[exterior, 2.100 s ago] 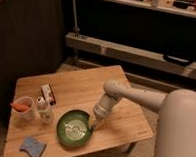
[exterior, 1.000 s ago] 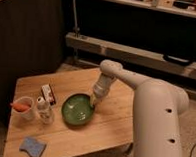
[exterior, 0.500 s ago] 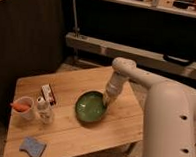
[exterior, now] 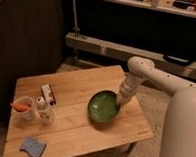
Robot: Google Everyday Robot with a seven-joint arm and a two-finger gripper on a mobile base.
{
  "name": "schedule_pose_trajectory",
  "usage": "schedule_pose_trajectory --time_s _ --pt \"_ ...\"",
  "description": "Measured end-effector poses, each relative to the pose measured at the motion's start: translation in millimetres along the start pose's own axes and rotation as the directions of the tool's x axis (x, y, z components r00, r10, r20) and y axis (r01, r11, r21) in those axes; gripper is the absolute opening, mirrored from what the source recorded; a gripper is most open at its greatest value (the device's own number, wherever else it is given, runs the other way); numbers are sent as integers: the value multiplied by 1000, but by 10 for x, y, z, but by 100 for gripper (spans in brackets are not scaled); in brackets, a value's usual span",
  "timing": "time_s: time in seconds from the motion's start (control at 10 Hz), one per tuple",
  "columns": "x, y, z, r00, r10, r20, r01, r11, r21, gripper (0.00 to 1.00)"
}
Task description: Drag the ceramic bowl in a circle
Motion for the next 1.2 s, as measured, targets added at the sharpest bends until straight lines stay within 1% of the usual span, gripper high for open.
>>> schedule_pose_trajectory --time_s 0.2,0.4,0.5,0.6,0.8,0.9,1.1,1.2 --pt "-171 157 74 998 50 23 -50 999 -16 0" --pt "-284 206 118 997 72 38 -71 997 -23 0" --pt "-403 267 119 995 83 48 -81 996 -29 0" --pt "-507 270 122 995 81 56 -80 996 -29 0" --pt "-777 145 190 995 66 73 -65 998 -19 0" --pt "-936 120 230 994 71 80 -70 997 -12 0" --pt "-1197 192 303 991 95 95 -93 995 -17 0" --pt "-1257 186 349 990 94 105 -93 995 -20 0"
